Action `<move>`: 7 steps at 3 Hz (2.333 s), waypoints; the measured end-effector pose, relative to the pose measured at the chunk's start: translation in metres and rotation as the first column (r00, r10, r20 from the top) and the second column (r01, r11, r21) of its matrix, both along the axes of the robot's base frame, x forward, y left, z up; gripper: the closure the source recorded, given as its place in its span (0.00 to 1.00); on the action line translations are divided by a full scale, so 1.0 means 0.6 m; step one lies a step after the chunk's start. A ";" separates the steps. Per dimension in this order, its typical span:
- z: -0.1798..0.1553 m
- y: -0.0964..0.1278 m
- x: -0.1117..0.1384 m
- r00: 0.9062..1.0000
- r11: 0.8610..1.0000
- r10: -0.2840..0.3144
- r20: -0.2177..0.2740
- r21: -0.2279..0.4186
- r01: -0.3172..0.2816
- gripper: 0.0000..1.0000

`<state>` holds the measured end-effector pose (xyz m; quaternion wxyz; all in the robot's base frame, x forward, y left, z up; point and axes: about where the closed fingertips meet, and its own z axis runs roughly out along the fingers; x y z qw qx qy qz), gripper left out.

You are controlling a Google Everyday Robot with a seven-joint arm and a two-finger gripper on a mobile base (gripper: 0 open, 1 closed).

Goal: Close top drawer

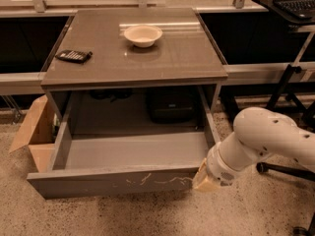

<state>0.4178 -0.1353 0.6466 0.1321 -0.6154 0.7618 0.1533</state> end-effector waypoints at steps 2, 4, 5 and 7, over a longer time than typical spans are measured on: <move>0.002 -0.005 0.028 0.999 0.999 0.034 0.029 0.023 -0.035 0.01; 0.004 -0.010 0.076 0.992 0.991 0.114 0.056 0.068 -0.117 0.00; 0.036 -0.014 0.134 0.979 0.981 0.153 0.134 0.097 -0.166 0.16; 0.067 -0.021 0.259 0.960 0.981 0.150 0.235 0.085 -0.174 0.70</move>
Offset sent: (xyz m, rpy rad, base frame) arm 0.0640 -0.0099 0.0066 0.0964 -0.0979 0.1357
